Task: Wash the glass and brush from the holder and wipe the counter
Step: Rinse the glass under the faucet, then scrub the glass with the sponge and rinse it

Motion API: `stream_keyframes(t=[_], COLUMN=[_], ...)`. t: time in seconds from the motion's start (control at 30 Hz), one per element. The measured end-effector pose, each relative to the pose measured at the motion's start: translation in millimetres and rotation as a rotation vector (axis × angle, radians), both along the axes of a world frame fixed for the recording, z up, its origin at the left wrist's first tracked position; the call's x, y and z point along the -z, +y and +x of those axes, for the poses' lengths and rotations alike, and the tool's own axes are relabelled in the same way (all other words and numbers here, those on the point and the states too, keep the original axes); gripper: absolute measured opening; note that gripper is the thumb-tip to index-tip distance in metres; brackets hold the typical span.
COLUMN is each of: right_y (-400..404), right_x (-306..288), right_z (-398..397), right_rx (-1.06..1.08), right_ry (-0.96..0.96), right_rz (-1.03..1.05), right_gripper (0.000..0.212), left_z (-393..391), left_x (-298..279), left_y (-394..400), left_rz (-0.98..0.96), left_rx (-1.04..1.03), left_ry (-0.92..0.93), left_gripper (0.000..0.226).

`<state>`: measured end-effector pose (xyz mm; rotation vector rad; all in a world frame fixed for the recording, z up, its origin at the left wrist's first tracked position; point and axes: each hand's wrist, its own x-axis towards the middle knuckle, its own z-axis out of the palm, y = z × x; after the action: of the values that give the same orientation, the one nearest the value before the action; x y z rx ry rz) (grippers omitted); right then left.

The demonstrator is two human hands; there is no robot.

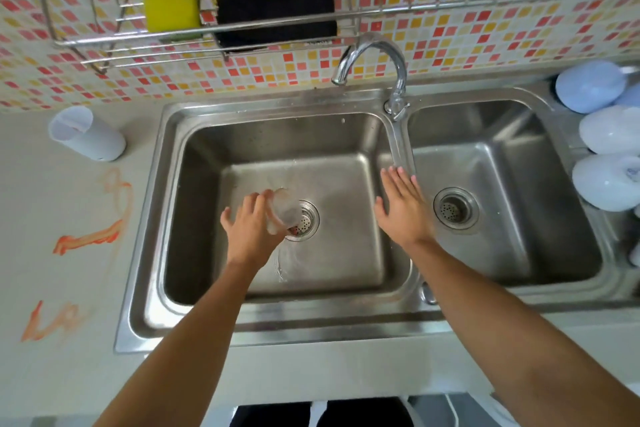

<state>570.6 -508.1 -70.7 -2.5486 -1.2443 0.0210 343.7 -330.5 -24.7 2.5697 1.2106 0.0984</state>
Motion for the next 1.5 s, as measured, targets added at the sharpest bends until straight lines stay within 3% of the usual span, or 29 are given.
stream_keyframes(t=[0.17,0.37,0.57,0.67,0.83,1.03,1.2,1.37,1.5], right_y=[-8.7,43.3,118.7,152.7,214.6,265.4,289.0,308.9,312.4], right_x=[-2.3,-82.2,-204.1,-258.2,-310.5,-318.5,-310.8,-308.5,-309.5], right_z=[-45.8,-123.5,-144.2,-148.2,-137.6,-116.9,-106.6,-95.2,-93.8], right_rx=[-0.071,-0.131,-0.287,-0.388,-0.311,-0.171,-0.095,-0.062,-0.03], right_ry=[0.073,0.22,0.069,-0.036,-0.088,0.009,0.148,0.211,0.109], right_rz=[0.188,0.459,0.793,0.854,0.739,0.311,0.058,0.017,0.093], right_gripper=[0.047,0.042,0.036,0.033,0.036,0.049,0.048,0.057,0.04], left_z=[-23.8,-66.0,-79.7,-82.8,-88.4,-96.1,-93.2,-87.6,-82.1], left_x=[-28.8,-74.3,-132.1,-159.8,-198.8,-209.2,-211.5,-211.0,-210.4], left_y=[-21.8,-11.9,28.4,48.4,73.1,99.1,103.9,108.1,109.8], left_rz=[-0.186,-0.129,-0.003,0.072,0.118,0.061,0.015,-0.035,-0.039], left_rx=[-0.168,-0.177,-0.133,-0.095,-0.079,-0.039,0.054,0.078,0.108], left_ry=[-0.287,-0.421,-0.535,-0.573,-0.643,-0.629,-0.651,-0.667,-0.667], left_gripper=[0.071,0.076,0.072,0.078,0.085,0.085,0.082,0.086,0.086])
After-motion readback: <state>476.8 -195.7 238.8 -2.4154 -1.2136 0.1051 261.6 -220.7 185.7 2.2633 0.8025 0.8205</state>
